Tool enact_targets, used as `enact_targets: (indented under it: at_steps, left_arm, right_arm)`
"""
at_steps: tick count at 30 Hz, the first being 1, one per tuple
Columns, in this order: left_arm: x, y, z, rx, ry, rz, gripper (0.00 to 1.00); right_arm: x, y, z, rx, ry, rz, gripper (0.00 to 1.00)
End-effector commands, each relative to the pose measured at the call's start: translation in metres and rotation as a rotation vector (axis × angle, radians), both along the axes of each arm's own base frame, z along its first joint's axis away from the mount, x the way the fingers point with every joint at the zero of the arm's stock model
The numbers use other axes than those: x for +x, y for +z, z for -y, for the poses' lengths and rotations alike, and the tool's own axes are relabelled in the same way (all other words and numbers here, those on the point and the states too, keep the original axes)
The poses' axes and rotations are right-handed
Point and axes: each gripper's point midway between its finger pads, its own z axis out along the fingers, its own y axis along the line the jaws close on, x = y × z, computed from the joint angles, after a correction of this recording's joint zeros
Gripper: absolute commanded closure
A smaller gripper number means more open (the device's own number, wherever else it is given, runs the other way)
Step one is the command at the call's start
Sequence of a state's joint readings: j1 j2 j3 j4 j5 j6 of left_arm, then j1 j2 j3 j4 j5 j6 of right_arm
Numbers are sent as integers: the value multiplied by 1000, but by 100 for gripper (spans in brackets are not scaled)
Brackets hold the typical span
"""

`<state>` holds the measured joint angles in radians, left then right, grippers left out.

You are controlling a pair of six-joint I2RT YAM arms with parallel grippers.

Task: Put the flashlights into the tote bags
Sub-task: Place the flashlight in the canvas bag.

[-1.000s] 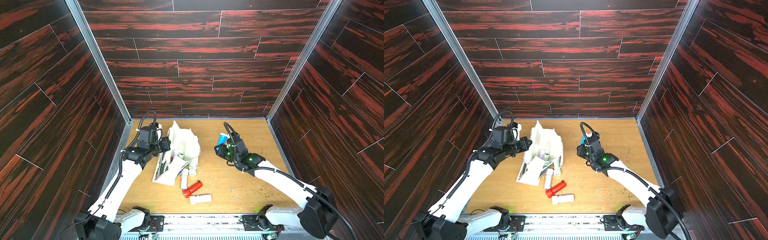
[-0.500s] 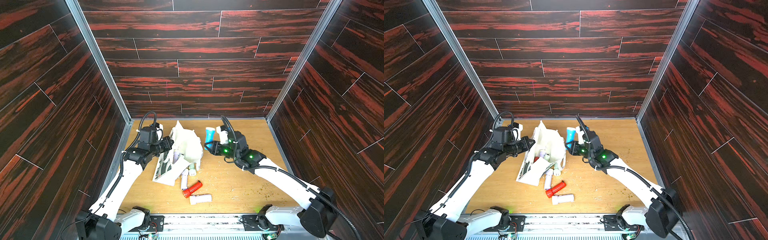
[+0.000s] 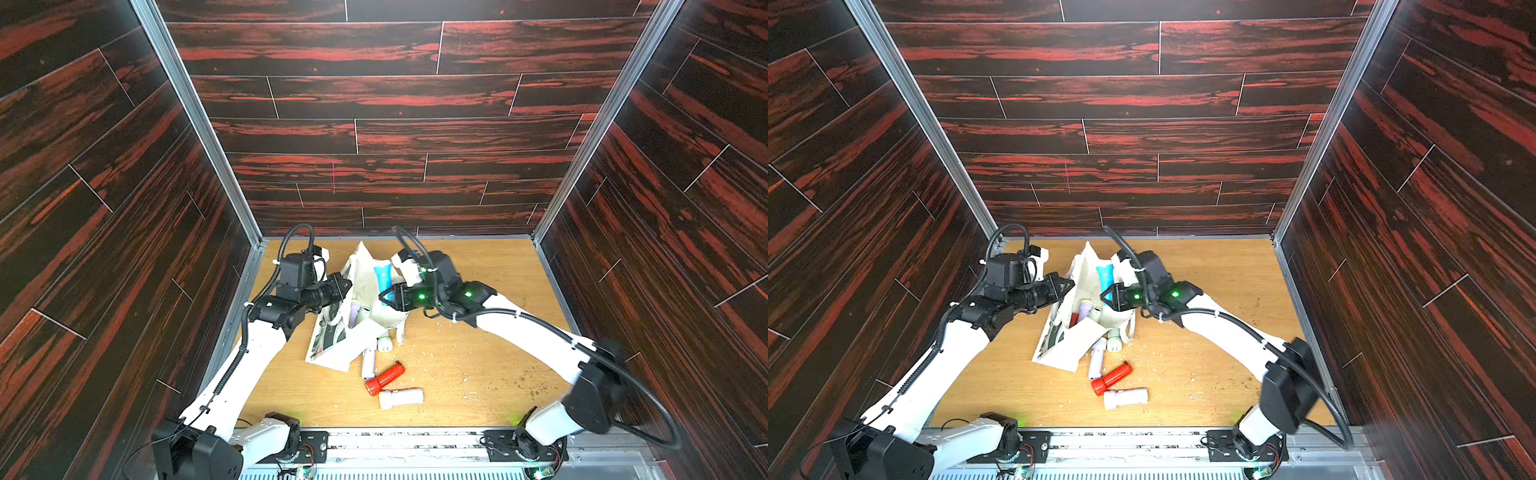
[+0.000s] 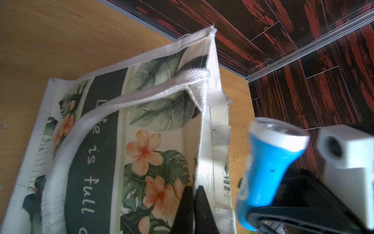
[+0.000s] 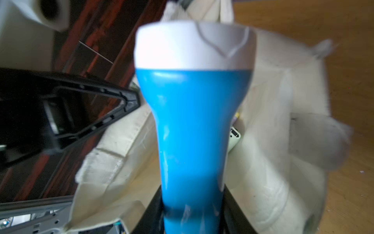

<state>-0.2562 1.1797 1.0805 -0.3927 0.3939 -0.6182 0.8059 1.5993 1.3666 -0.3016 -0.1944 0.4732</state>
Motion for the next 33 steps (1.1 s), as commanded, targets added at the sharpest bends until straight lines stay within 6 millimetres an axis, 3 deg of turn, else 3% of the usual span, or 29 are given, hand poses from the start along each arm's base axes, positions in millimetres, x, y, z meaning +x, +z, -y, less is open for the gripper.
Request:
enact_targets:
  at_steps: [1,25,33]
  left_arm:
    - [4,14,5,-38,-21,50,100]
    - [3,16,9,-51,-48,63,100]
    - [4,15,11,-55,-55,59,100]
  right_arm:
    - [-7,-15,-12,-62,73,-12,100]
    - [-2,-104,-48,-216,127,-196,100]
    - [0,-122,-60,-220,116,-243,100]
